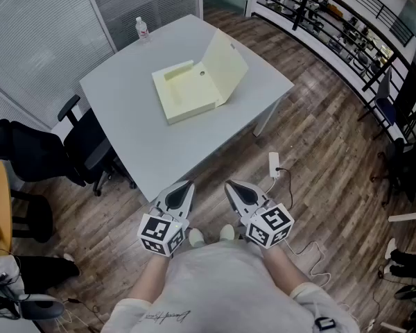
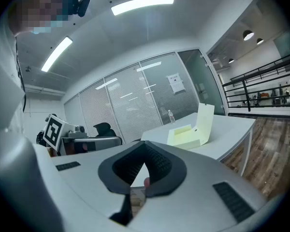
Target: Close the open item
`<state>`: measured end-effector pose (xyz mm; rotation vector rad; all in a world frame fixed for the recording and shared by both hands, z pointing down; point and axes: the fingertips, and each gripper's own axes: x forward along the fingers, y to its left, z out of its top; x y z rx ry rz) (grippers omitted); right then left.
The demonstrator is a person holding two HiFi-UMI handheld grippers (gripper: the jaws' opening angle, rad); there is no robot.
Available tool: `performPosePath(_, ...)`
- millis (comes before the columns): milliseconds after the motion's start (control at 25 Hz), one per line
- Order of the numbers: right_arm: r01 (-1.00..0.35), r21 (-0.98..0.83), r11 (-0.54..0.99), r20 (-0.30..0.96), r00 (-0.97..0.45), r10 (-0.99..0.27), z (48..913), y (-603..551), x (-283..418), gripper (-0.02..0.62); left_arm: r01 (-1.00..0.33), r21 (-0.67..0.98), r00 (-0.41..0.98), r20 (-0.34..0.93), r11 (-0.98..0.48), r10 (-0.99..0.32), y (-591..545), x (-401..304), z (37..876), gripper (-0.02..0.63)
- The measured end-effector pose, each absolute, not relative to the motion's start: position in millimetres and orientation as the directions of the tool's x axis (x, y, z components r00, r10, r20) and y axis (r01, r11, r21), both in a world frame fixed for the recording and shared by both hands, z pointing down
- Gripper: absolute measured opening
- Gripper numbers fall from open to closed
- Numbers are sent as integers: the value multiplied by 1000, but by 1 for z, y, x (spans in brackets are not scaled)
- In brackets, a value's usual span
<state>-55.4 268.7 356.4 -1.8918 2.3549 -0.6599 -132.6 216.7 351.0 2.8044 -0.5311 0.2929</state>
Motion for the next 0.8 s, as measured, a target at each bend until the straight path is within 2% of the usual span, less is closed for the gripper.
performPosePath(800, -915, -375, 151, 219, -246, -944, 356, 282, -47, 14, -370, 243, 919, 236, -897, -316, 232, -122, 348, 9)
